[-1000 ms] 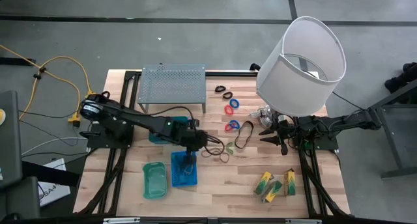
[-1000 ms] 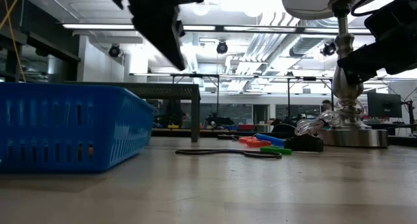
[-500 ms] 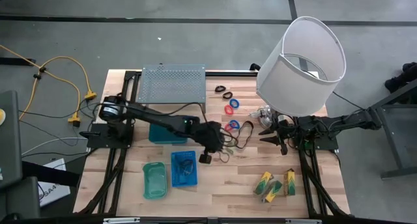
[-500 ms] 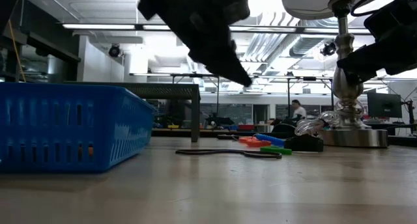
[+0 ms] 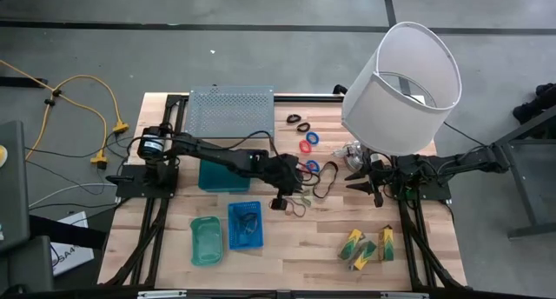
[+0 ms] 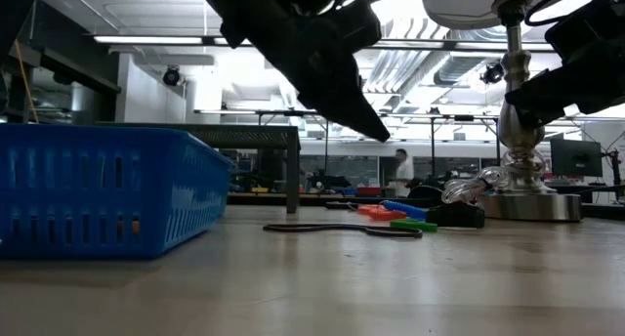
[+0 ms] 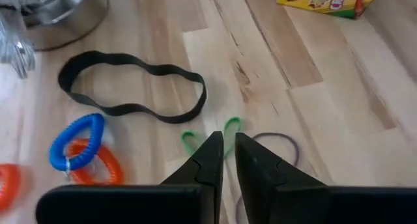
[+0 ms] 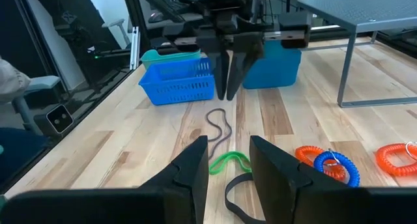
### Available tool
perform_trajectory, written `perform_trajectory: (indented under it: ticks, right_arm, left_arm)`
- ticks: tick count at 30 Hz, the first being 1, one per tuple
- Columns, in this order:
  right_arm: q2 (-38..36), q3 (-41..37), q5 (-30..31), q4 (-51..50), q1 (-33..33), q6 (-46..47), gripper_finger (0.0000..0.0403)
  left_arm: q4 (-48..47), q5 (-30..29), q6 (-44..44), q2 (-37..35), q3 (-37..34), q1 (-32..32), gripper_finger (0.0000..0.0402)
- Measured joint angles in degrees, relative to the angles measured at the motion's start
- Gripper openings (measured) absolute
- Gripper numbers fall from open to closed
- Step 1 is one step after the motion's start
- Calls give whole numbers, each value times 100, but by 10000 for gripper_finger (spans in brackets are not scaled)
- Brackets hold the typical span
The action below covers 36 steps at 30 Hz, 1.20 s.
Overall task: Pick & Place Office Desk Supplies
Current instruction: Put the violet rubber band into the bottom blue bin
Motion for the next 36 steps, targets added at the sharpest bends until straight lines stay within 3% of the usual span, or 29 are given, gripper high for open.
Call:
perform_trajectory:
  ticks: [9,20,25,36]
  right_arm:
    - [-2,-2,-4,-2,2,0,101]
    - [0,-2,-6,-2,2,2,101]
    - [0,-2,-6,0,0,1,100]
    - [-1,-2,-4,-4,1,2,101]
  left_arm:
    - [-163,2,86,240,0,-117,36]
    - [-486,-46,-812,575,0,-90,36]
    - [-683,263,-1150,673,-9,16,35]
    - [-728,310,-1183,669,-4,37,36]
